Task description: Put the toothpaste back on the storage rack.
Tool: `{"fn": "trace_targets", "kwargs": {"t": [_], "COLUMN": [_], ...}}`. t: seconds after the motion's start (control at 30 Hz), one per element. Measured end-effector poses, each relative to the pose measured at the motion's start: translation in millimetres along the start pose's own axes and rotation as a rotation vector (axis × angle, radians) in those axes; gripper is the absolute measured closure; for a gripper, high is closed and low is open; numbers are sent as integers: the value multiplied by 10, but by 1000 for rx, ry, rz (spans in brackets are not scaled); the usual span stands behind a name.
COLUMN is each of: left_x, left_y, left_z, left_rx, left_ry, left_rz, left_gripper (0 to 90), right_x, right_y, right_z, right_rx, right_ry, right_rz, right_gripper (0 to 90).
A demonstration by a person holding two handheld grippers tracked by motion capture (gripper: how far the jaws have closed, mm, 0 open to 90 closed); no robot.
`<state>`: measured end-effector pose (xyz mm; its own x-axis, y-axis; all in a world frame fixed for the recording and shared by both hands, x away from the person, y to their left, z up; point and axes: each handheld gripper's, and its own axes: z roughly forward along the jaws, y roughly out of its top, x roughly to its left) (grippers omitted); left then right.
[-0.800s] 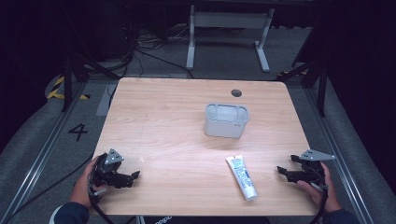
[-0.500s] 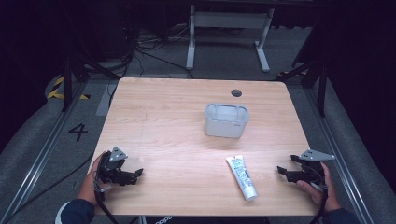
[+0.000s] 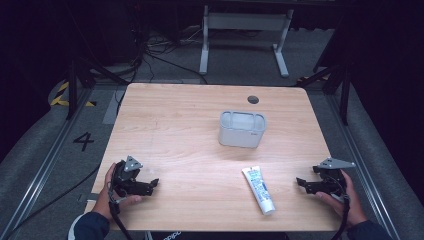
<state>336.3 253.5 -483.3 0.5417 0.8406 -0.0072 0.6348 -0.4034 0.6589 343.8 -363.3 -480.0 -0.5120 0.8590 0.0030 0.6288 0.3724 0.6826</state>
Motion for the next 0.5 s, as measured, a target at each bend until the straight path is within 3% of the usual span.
{"fn": "trace_targets", "kwargs": {"t": [0.2, 0.5], "left_x": [20, 22], "left_y": [8, 7], "left_z": [10, 6], "left_rx": [-4, -1], "left_ry": [-14, -12], "left_rz": [16, 23], "left_gripper": [1, 3], "right_x": [116, 263], "right_y": [92, 268], "right_z": [-35, -128], "right_rx": [47, 67], "right_ry": [10, -6], "right_rz": [-39, -38], "right_gripper": [182, 212]}}
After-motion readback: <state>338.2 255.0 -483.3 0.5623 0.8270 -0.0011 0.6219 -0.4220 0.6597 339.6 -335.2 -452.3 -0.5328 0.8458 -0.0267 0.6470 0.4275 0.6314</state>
